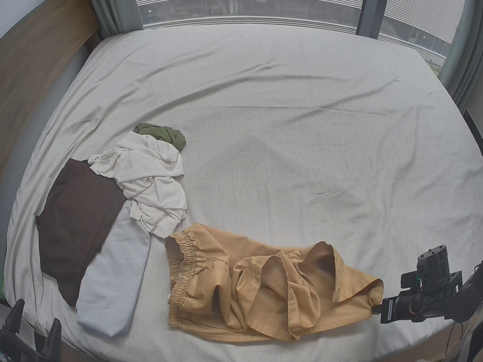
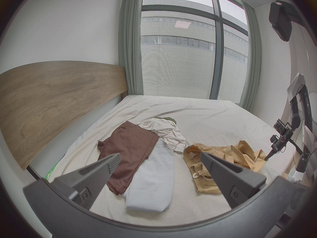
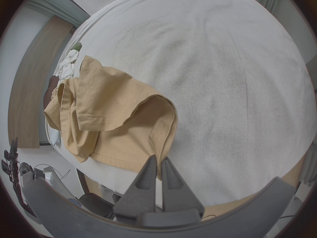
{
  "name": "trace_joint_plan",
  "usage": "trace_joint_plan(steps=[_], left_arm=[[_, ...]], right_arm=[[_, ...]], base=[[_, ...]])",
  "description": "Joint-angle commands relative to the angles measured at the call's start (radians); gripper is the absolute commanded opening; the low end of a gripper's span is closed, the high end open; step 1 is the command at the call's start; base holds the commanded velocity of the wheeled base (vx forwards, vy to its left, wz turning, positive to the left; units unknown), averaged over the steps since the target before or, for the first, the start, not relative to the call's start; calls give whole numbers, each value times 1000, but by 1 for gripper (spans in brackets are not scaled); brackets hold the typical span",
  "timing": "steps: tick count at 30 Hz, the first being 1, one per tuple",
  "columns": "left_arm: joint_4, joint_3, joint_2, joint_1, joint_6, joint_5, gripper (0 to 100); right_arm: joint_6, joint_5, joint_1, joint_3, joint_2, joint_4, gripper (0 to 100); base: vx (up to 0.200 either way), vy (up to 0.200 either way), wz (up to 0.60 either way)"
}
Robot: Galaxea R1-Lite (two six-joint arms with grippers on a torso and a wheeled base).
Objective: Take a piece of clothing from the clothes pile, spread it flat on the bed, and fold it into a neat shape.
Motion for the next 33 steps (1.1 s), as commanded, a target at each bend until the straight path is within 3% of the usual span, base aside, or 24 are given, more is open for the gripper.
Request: trace_joint_plan(steps=[1,21,22,28,33], left_arm=[[0,18,-16,0,0,0,100],[0,18,-16,0,1,0,100],[0,18,-16,0,1,0,100],[0,18,-16,0,1,0,100],[0,18,-16,0,1,0,100]], right_arm=[[-1,0,-6,14,-4,0,0],[-16,3,-34,25,-12,0,0],[-14,5,-34,25,-12,0,100],[-13,9,-28,51,-52,-39,100],[-14,19,3,62,-199,-73,100]], base=[[0,0,0],[0,0,0],[0,0,0],[0,0,0],[0,0,0]])
